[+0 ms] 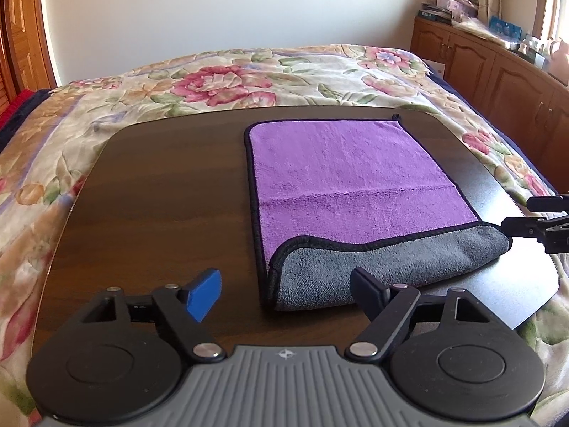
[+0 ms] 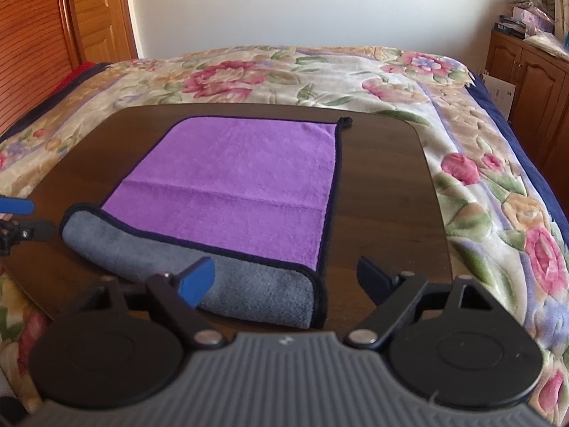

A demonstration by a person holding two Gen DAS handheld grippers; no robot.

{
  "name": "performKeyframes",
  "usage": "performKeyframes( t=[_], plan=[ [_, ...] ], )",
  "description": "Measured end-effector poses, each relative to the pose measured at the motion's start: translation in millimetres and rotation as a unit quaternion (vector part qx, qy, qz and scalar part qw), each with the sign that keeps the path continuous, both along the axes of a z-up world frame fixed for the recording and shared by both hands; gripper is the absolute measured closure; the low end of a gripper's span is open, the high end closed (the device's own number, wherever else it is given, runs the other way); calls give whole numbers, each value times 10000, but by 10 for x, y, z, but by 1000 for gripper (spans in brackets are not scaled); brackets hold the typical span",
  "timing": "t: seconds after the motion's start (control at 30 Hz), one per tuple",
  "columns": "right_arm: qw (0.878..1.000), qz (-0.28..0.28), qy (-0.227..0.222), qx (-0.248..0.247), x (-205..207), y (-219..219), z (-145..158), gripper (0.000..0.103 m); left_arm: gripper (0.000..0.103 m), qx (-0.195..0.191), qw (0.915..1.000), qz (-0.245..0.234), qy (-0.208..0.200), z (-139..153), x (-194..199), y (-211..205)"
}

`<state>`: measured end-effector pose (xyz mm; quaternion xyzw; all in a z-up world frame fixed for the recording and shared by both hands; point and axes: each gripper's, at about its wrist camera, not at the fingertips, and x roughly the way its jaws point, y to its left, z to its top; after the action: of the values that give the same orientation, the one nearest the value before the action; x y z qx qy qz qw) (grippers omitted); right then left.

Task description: Fold towel

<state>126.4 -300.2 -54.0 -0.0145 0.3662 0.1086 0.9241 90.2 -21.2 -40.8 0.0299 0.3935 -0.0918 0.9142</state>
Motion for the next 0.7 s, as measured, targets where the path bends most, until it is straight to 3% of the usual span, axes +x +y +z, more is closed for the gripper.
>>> performKeyframes(
  t=[0.27, 0.43, 0.7],
  plan=[
    [9999, -40, 114, 23, 91, -63, -47, 17, 30, -117, 9999, -41, 82, -71, 138, -8],
    [9998, -39, 201, 58, 146, -110, -80, 18, 41, -87, 9998, -101, 148, -127, 217, -16],
    [9988, -76, 462, 142, 249, -192, -192, 22, 41, -102, 9997, -134, 184, -157, 330, -12]
  ],
)
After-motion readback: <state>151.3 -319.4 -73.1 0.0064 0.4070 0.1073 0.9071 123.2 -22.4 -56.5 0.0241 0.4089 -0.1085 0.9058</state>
